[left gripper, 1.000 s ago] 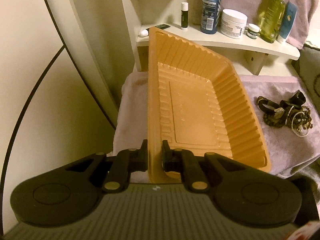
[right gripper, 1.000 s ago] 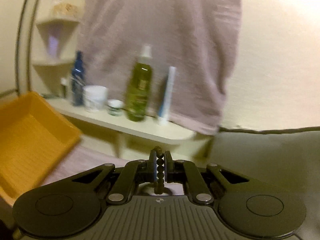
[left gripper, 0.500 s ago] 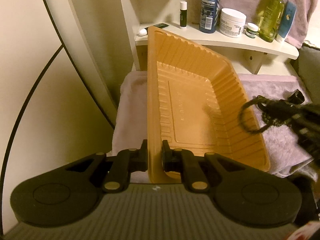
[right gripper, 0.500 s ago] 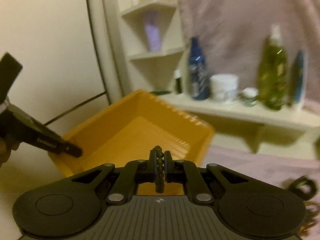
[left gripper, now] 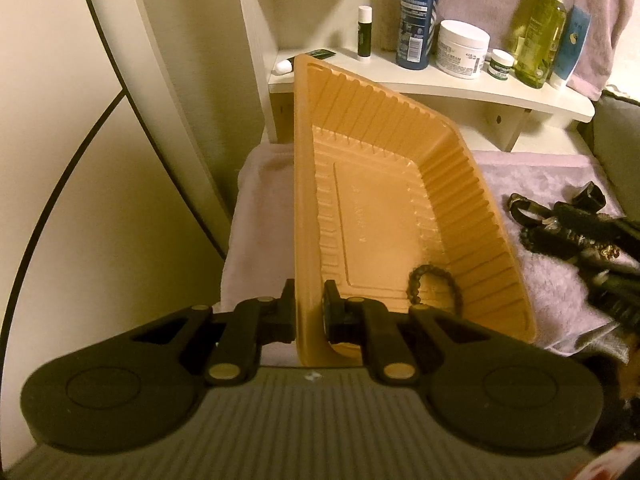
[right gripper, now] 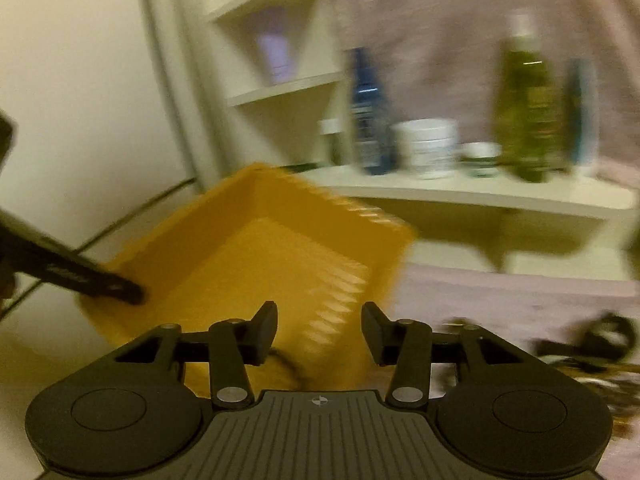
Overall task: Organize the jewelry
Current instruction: 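Drop the bead bracelet into the tray with the right gripper while the left gripper holds the tray, then grasp a white pearl strand from the pile with the right gripper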
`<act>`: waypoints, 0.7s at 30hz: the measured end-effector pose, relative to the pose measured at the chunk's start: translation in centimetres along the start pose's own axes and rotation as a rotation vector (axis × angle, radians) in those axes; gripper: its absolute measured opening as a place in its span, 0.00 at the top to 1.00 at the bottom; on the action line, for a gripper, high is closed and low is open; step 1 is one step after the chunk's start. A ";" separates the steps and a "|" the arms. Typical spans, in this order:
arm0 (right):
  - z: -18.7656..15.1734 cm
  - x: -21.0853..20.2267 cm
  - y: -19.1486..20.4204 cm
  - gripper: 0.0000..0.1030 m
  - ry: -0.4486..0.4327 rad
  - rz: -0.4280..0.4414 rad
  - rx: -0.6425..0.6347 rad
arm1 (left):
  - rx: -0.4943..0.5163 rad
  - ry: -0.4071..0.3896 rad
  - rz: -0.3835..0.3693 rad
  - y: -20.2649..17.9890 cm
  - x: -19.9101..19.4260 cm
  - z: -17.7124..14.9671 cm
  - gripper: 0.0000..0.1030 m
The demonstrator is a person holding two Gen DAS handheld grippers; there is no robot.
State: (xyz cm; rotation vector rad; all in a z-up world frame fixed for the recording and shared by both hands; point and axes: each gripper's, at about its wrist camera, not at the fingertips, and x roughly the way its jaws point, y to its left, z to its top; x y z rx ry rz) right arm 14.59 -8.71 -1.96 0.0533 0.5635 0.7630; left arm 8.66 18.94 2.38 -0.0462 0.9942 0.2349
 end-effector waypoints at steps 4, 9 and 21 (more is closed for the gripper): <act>-1.0 -1.9 -3.9 0.55 0.019 -0.169 0.011 | -0.001 0.000 -0.005 0.1 0.0 0.0 0.89; -2.4 -2.9 -8.1 0.55 0.058 -0.251 0.053 | 0.000 -0.001 -0.009 0.1 -0.1 0.0 0.89; -5.9 -1.2 -8.7 0.72 0.183 -0.266 0.005 | 0.001 0.000 -0.008 0.1 0.0 0.0 0.89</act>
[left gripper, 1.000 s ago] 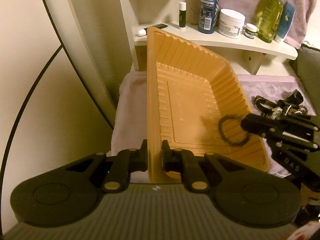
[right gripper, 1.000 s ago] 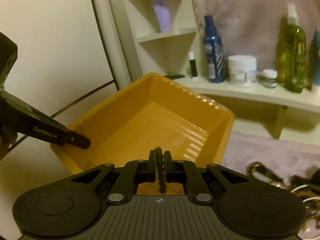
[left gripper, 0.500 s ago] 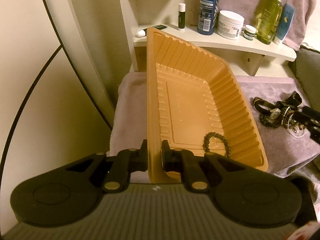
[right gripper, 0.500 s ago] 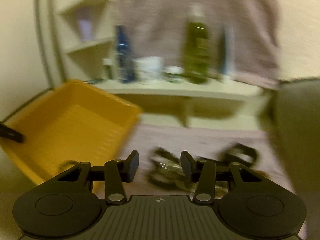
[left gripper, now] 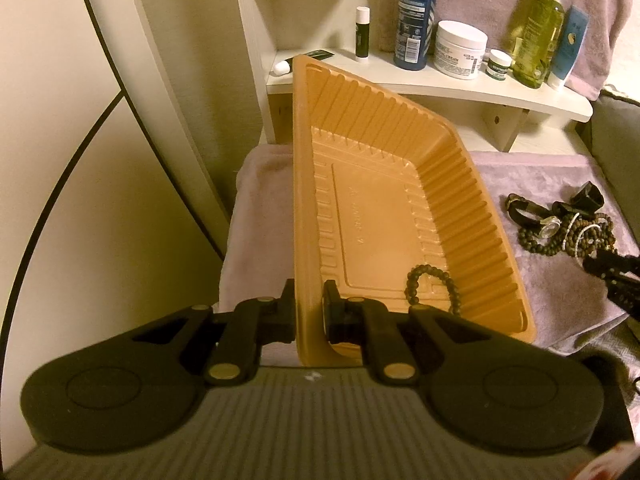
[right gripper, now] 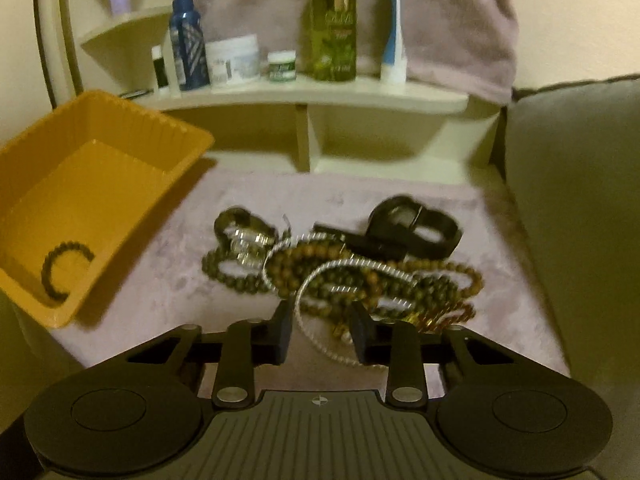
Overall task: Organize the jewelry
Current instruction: 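Grasp a white pearl strand from the pile with the right gripper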
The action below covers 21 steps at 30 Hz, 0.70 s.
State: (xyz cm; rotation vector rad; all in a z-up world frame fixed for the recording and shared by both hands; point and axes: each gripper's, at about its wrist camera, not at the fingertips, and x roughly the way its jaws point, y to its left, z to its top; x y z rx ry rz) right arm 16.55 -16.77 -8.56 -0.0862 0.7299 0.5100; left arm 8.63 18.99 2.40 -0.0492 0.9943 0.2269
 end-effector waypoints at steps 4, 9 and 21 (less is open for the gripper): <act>-0.1 0.8 1.0 0.78 0.002 -0.006 -0.045 | 0.002 -0.001 -0.001 0.0 0.0 0.0 0.89; -0.2 2.0 2.1 0.82 0.018 -0.021 -0.094 | -0.003 -0.001 -0.003 0.1 0.1 0.0 0.89; 0.7 -0.7 1.3 0.98 -0.084 0.019 -0.008 | -0.012 -0.008 -0.008 0.1 -0.1 -0.1 0.89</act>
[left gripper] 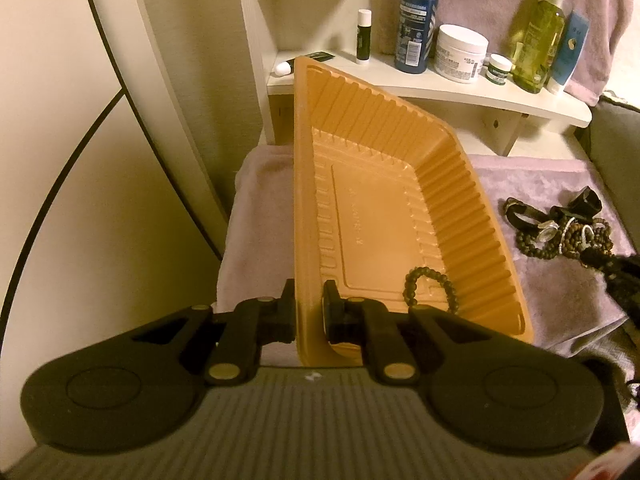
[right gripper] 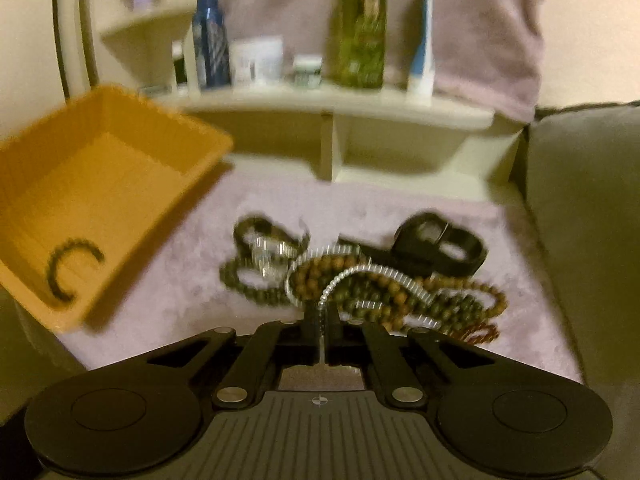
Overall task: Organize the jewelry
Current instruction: 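Grasp a white pearl strand from the pile with the right gripper, then drop the pearl strand into the tray with the right gripper while the left gripper holds the tray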
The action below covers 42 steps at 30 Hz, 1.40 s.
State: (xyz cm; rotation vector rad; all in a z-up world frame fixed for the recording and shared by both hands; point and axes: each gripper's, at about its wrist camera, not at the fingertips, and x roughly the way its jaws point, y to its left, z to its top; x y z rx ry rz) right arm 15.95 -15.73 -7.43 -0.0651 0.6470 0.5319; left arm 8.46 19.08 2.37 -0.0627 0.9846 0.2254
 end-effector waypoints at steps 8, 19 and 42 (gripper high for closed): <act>4.9 -4.7 -2.0 0.98 -0.181 -0.017 0.032 | -0.004 -0.005 -0.006 0.2 -0.1 -0.1 0.89; 9.7 -8.5 -3.6 0.98 -0.325 -0.020 0.027 | -0.009 -0.010 -0.010 0.1 -0.2 -0.1 0.89; 15.4 -9.8 3.6 0.98 -0.430 0.233 -0.050 | -0.012 -0.015 -0.022 0.3 -0.1 0.0 0.90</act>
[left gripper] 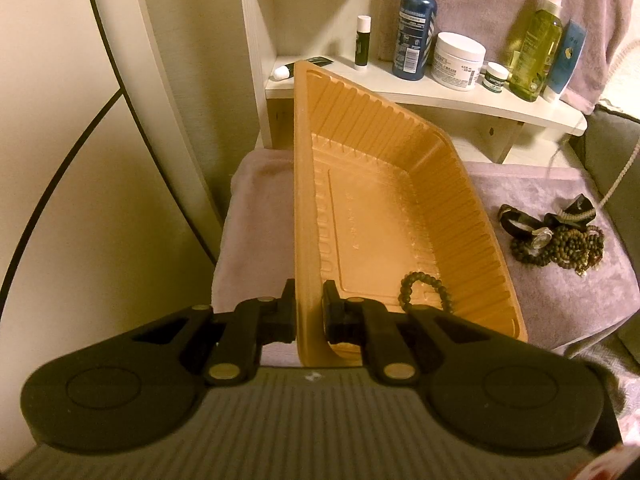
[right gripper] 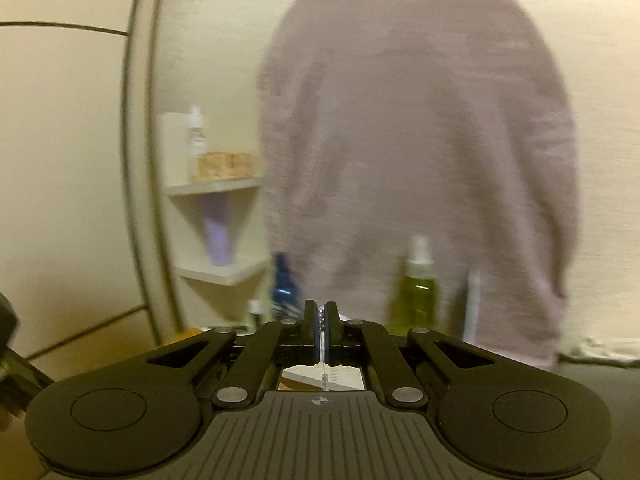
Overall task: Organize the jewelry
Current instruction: 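Drop the pearl strand into the tray with the right gripper while the left gripper holds the tray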
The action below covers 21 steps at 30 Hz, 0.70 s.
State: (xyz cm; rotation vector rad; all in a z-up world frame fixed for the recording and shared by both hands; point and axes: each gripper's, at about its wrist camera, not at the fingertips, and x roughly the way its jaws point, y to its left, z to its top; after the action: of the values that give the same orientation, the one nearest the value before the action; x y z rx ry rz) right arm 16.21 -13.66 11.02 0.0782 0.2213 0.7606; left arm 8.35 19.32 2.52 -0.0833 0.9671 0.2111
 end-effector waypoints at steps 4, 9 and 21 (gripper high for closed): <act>0.1 2.0 2.1 0.98 0.009 0.096 0.032 | 0.000 0.001 -0.001 0.0 0.0 0.0 0.90; -2.8 5.6 4.2 0.98 0.109 0.190 0.076 | 0.001 0.000 -0.002 0.1 0.0 0.0 0.90; -12.2 10.2 5.4 0.98 0.416 0.268 0.181 | -0.003 -0.005 -0.013 0.2 -0.1 -0.1 0.90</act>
State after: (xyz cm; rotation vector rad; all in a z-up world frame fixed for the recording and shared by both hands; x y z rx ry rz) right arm 16.95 -2.82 -1.83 0.1225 0.6864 1.0191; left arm 8.16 19.48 2.51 -0.0913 0.9610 0.2005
